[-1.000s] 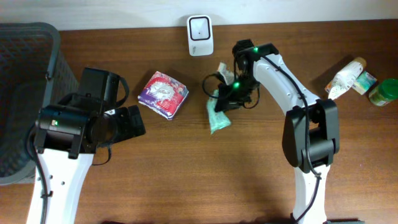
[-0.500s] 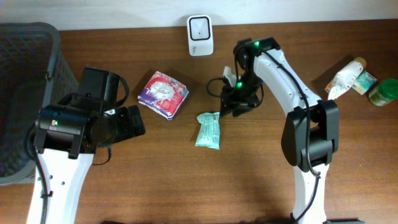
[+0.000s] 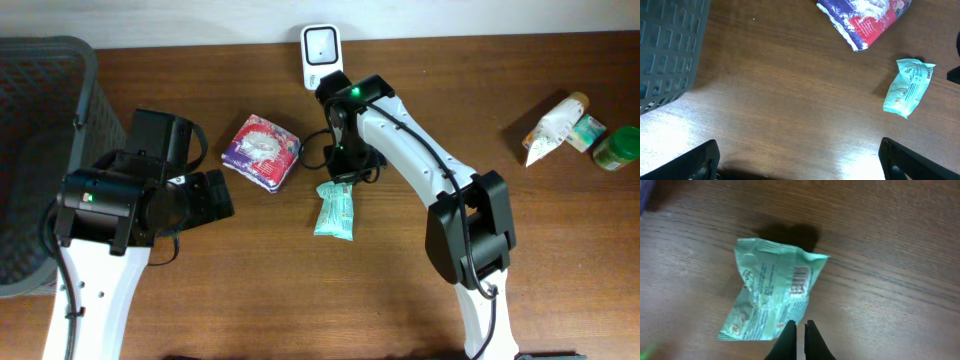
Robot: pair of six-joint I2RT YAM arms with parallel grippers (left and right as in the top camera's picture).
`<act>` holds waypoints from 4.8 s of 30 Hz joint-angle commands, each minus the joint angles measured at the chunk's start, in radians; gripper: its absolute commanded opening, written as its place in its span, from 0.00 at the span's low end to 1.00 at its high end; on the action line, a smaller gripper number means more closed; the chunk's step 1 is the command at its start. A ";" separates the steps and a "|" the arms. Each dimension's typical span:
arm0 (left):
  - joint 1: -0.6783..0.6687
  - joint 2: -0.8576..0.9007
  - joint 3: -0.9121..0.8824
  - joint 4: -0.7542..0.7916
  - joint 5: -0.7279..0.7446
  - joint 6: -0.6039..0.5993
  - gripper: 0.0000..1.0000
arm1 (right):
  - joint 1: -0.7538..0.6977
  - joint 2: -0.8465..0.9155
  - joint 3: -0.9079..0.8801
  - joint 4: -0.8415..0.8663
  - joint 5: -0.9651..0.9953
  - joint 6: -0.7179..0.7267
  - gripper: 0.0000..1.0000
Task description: Scan the item barcode
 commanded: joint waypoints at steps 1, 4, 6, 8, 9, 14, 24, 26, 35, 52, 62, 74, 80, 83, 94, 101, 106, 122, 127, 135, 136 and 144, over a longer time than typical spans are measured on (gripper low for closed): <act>-0.003 -0.004 0.003 0.002 -0.007 -0.009 0.99 | 0.006 -0.032 0.011 -0.006 -0.059 0.013 0.04; -0.003 -0.004 0.003 0.002 -0.008 -0.009 0.99 | 0.008 -0.143 0.011 -0.050 -0.061 0.035 0.04; -0.003 -0.004 0.003 0.002 -0.008 -0.009 0.99 | 0.023 -0.240 0.011 -0.105 0.022 0.035 0.04; -0.003 -0.004 0.003 0.002 -0.008 -0.010 0.99 | 0.056 -0.256 0.011 -0.153 0.070 0.035 0.04; -0.003 -0.004 0.003 0.002 -0.007 -0.010 0.99 | 0.079 -0.256 0.005 -0.167 0.100 0.035 0.04; -0.003 -0.004 0.003 0.002 -0.008 -0.010 0.99 | 0.102 -0.256 -0.003 -0.210 0.123 0.035 0.04; -0.003 -0.004 0.003 0.002 -0.007 -0.010 0.99 | 0.102 -0.243 -0.212 0.148 0.022 0.035 0.04; -0.003 -0.004 0.003 0.002 -0.008 -0.010 0.99 | 0.102 -0.243 -0.333 0.283 -0.030 0.035 0.04; -0.003 -0.004 0.003 0.002 -0.007 -0.009 0.99 | 0.096 -0.251 -0.542 0.500 -0.029 0.086 0.04; -0.003 -0.004 0.003 0.002 -0.007 -0.009 0.99 | 0.050 -0.247 -0.510 0.441 -0.121 0.086 0.04; -0.003 -0.004 0.003 0.002 -0.007 -0.010 0.99 | 0.072 -0.245 -0.445 0.317 -0.124 0.035 0.04; -0.003 -0.004 0.003 0.002 -0.008 -0.009 0.99 | 0.109 -0.243 -0.325 0.318 0.034 0.083 0.04; -0.003 -0.004 0.003 0.002 -0.007 -0.009 0.99 | 0.084 -0.185 -0.309 0.345 0.032 0.087 0.04; -0.003 -0.004 0.003 0.002 -0.008 -0.009 0.99 | 0.084 -0.106 -0.360 0.409 -0.004 0.117 0.04; -0.003 -0.004 0.003 0.002 -0.008 -0.009 0.99 | 0.065 -0.099 -0.023 0.003 -0.037 0.060 0.18; -0.003 -0.004 0.003 0.002 -0.007 -0.010 0.99 | 0.198 -0.098 -0.167 0.151 0.113 0.210 0.84; -0.003 -0.004 0.003 0.002 -0.007 -0.010 0.99 | 0.332 -0.085 -0.240 0.225 0.456 0.435 0.85; -0.003 -0.004 0.003 0.002 -0.008 -0.010 0.99 | 0.285 -0.016 -0.349 0.271 0.483 0.425 0.36; -0.003 -0.004 0.003 0.002 -0.008 -0.009 0.99 | 0.277 -0.023 -0.221 0.143 0.454 0.379 0.21; -0.003 -0.004 0.003 0.002 -0.007 -0.010 0.99 | 0.235 -0.050 -0.163 0.078 0.305 0.216 0.40; -0.003 -0.004 0.003 0.002 -0.008 -0.009 0.99 | 0.245 -0.048 -0.178 0.094 0.305 0.216 0.60; -0.003 -0.004 0.003 0.002 -0.007 -0.010 0.99 | 0.253 -0.030 -0.415 0.306 0.420 0.224 0.27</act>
